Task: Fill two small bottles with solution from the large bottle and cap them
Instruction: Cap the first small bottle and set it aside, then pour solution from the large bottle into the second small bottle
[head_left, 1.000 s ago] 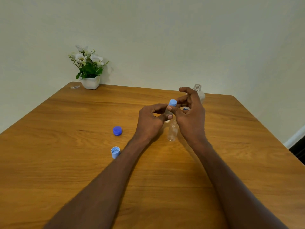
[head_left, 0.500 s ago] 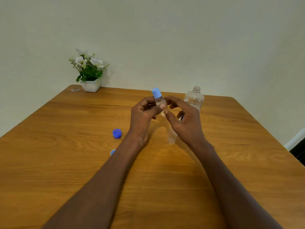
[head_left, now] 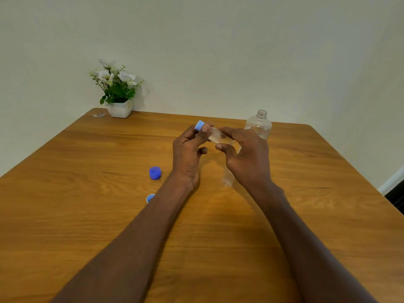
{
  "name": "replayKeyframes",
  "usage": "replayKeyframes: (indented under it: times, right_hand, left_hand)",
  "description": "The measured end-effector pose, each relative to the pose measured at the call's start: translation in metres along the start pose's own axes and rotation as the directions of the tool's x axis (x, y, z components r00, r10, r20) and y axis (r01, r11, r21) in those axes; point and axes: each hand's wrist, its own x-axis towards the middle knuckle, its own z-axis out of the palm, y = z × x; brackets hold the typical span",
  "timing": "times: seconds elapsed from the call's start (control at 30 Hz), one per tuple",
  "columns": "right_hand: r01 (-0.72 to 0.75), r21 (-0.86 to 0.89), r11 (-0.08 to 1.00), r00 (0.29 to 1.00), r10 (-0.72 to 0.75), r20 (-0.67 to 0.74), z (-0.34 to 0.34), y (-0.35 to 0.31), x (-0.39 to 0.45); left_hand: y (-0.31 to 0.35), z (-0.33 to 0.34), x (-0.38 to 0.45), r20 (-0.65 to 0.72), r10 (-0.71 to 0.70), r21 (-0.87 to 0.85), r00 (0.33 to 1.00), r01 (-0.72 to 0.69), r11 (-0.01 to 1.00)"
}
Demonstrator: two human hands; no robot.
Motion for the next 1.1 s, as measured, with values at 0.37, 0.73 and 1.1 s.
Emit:
replayKeyframes:
  times: [0.37,0.73,1.1]
  right_hand:
    - [-0.084,0.046,0.995,0.993,0.080,0.091,-0.001,-0.004,0.000]
    - [0.041,0.020,0.999,0.991,-0.038,-0.129,-0.001,0.002,-0.001]
    - [-0.183,0.076,0.980,0.858,0.197,-0.475,-0.010,0.019,0.002]
  left_hand:
    - [0.003,-0.007,0.003,0.196,0.074,0.015,0.978,-0.078,0.997]
    - [-0.005,-0.011,0.012,-0.114,0.225,0.338,0.968,-0.175,0.925]
    - [-0.015,-0.013,0.011,-0.113,0.287,0.717,0.951,-0.122,0.687]
